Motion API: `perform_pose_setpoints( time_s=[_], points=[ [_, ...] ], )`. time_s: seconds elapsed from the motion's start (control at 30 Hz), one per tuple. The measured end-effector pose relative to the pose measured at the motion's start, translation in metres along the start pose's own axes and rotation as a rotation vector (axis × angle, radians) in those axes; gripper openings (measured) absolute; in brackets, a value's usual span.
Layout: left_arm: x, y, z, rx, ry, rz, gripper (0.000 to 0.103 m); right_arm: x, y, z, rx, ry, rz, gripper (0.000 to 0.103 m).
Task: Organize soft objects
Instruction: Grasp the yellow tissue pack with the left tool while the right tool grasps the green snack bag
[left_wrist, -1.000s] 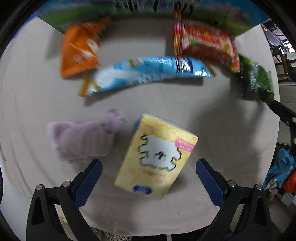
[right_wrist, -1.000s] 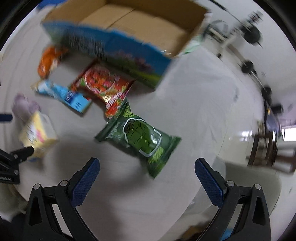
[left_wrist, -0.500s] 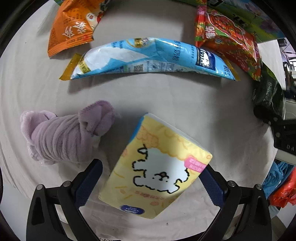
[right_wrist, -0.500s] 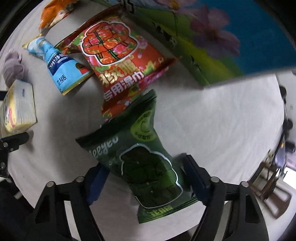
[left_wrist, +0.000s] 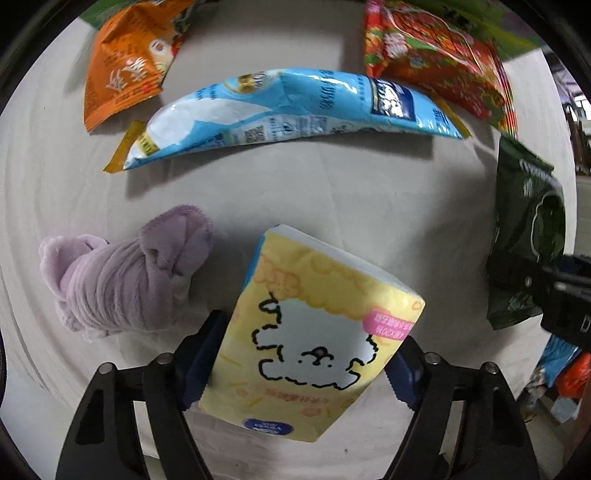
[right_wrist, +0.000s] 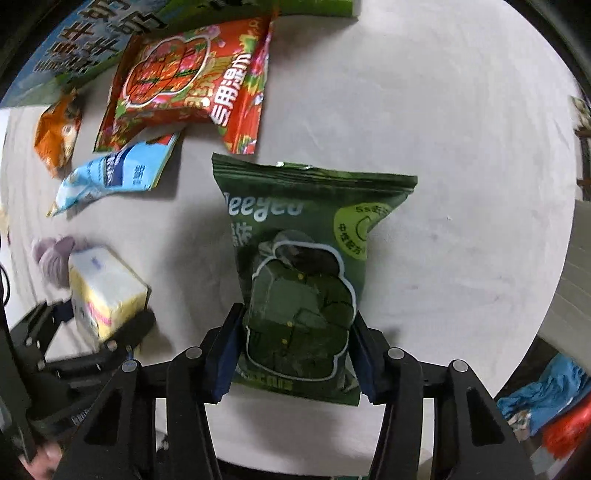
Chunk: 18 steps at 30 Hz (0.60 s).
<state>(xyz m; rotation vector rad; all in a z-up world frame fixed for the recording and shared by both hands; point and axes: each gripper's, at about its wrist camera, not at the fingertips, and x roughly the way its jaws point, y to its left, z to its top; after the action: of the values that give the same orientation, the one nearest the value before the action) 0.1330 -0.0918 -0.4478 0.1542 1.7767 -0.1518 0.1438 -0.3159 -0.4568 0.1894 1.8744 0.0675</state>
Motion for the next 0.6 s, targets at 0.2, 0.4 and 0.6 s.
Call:
perform_pose_setpoints(
  time_s=[0.2, 0.4, 0.6],
  points=[
    [-0.010, -0.017, -0.006, -0.004, -0.030, 0.006, 0.066, -0.003, 0.022, -0.016, 0.044, -0.046, -0.046, 0.055],
    [-0.036, -0.018, -0.008, -0.024, -0.068, 0.002, 0.065, -0.003, 0.048, -0.039, 0.049, -0.075, -0.076, 0.037],
    [-0.073, -0.019, -0.025, -0.057, -0.131, -0.030, 0.065, -0.019, 0.058, -0.069, 0.022, -0.105, -0.067, 0.034]
  ],
)
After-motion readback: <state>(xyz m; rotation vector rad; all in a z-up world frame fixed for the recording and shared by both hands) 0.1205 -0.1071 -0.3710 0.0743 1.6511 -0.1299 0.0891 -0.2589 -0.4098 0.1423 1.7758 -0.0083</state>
